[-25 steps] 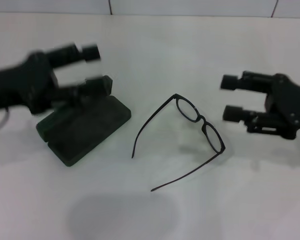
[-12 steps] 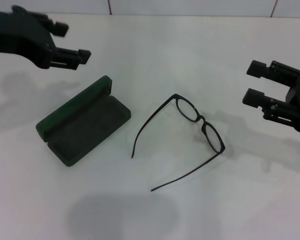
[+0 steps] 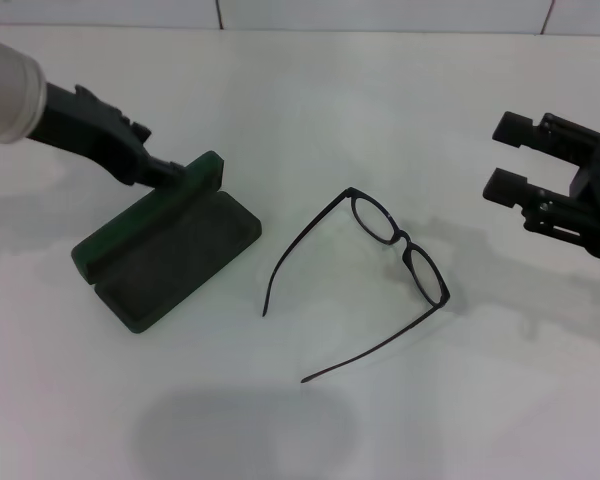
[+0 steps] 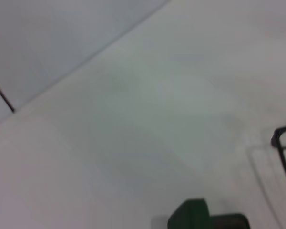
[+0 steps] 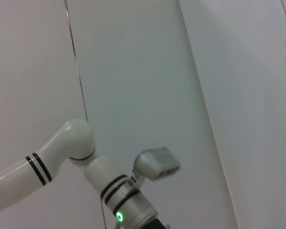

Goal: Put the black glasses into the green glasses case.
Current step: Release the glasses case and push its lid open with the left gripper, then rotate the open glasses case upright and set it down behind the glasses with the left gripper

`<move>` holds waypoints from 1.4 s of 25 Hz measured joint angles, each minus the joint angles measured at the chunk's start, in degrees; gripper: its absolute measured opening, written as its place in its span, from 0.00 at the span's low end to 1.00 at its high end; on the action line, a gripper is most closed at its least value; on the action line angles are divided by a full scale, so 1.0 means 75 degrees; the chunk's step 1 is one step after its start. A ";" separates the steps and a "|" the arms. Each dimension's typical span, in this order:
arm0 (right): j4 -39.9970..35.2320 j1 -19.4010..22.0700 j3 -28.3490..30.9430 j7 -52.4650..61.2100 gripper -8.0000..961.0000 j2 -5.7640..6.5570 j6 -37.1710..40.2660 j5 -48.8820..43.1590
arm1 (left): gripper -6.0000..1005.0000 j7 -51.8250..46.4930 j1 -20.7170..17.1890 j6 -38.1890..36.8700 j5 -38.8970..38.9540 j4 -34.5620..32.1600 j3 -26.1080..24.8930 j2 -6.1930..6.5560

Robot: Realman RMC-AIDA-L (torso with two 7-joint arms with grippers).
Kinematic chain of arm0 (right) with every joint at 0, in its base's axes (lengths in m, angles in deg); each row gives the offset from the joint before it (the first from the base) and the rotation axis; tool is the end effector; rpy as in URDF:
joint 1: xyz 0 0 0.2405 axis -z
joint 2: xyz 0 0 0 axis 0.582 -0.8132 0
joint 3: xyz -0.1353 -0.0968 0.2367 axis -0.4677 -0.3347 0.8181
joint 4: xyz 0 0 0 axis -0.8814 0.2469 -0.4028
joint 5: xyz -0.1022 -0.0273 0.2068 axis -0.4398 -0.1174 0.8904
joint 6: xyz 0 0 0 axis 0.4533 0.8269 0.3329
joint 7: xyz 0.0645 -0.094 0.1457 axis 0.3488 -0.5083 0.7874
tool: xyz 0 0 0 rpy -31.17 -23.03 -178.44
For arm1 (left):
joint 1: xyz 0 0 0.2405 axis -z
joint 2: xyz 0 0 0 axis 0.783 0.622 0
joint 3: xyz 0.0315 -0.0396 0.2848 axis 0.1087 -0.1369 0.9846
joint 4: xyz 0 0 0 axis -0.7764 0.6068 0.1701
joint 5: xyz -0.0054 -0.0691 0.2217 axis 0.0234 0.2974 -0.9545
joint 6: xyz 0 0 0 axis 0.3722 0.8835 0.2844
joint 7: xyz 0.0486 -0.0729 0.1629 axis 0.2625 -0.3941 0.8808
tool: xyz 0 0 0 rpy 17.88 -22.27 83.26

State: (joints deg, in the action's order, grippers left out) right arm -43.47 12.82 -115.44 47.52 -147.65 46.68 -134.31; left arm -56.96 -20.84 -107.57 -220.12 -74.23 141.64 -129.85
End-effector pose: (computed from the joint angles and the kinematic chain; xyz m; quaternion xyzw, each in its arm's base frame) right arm 0.2420 0.3360 -0.0127 -0.8717 0.1092 0.4657 0.1066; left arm -0.2201 0.4146 0.0154 -0.9303 -0.2539 0.1030 0.2436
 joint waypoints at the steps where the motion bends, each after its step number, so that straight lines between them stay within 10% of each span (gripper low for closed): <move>1: 0.0000 -0.0008 0.0005 0.0000 0.71 0.0000 -0.0002 0.0000 | 0.63 -0.0006 0.0059 0.0050 -0.0090 0.0195 0.0017 0.0004; 26: 0.0184 -0.0016 0.0113 -0.0088 0.71 -0.0045 -0.0121 -0.0011 | 0.51 -0.0143 0.0572 0.0291 -0.0899 0.1695 0.0327 0.0030; 35: 0.0271 0.0054 0.0112 -0.0088 0.71 -0.0062 -0.0018 -0.0042 | 0.27 -0.0295 0.0695 0.0335 -0.1022 0.1724 0.0351 0.0013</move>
State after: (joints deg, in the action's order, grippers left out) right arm -41.43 13.23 -114.60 46.87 -148.12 46.55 -134.63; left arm -59.17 -15.63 -105.05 -227.78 -61.30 144.27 -129.76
